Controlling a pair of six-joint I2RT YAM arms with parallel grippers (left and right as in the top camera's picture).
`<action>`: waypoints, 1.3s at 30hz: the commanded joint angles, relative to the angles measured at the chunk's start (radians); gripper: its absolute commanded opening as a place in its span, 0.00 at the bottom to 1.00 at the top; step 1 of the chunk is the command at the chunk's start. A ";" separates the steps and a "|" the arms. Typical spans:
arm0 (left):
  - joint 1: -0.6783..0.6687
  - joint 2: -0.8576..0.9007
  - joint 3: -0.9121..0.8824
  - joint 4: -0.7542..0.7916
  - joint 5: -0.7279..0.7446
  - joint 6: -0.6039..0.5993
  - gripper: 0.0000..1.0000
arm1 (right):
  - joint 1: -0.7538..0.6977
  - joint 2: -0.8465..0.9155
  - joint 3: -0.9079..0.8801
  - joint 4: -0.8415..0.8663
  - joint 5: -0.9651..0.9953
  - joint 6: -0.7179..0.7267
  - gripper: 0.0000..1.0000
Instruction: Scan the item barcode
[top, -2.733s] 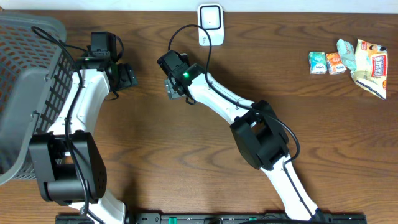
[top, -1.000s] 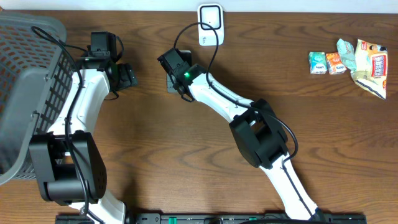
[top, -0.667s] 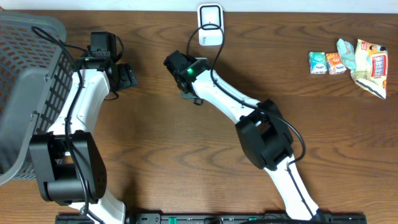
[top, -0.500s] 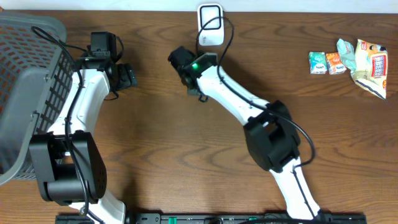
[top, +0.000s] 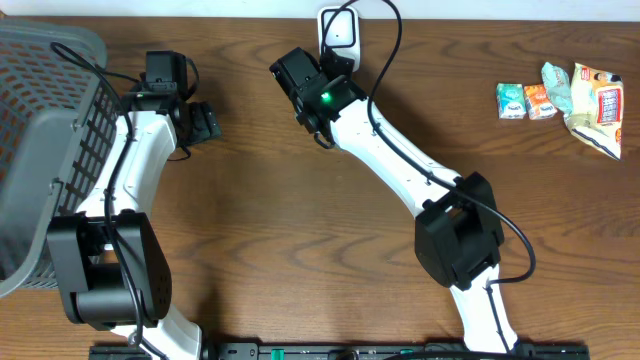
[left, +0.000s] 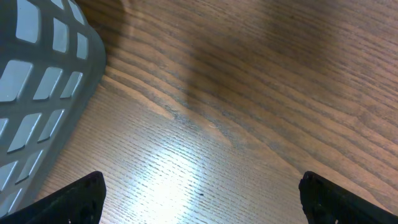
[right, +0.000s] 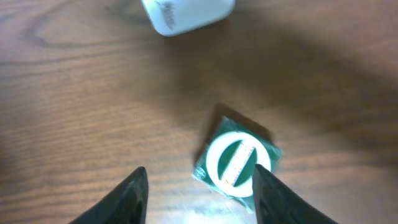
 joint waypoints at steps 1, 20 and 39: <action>0.000 0.000 -0.006 0.000 -0.005 0.013 0.98 | 0.000 0.071 0.002 0.057 0.007 -0.023 0.49; 0.000 0.000 -0.006 0.000 -0.005 0.013 0.98 | 0.009 0.121 0.002 0.121 -0.063 -0.177 0.06; 0.000 0.000 -0.006 0.000 -0.005 0.013 0.97 | 0.008 0.229 0.002 0.227 -0.063 -0.177 0.01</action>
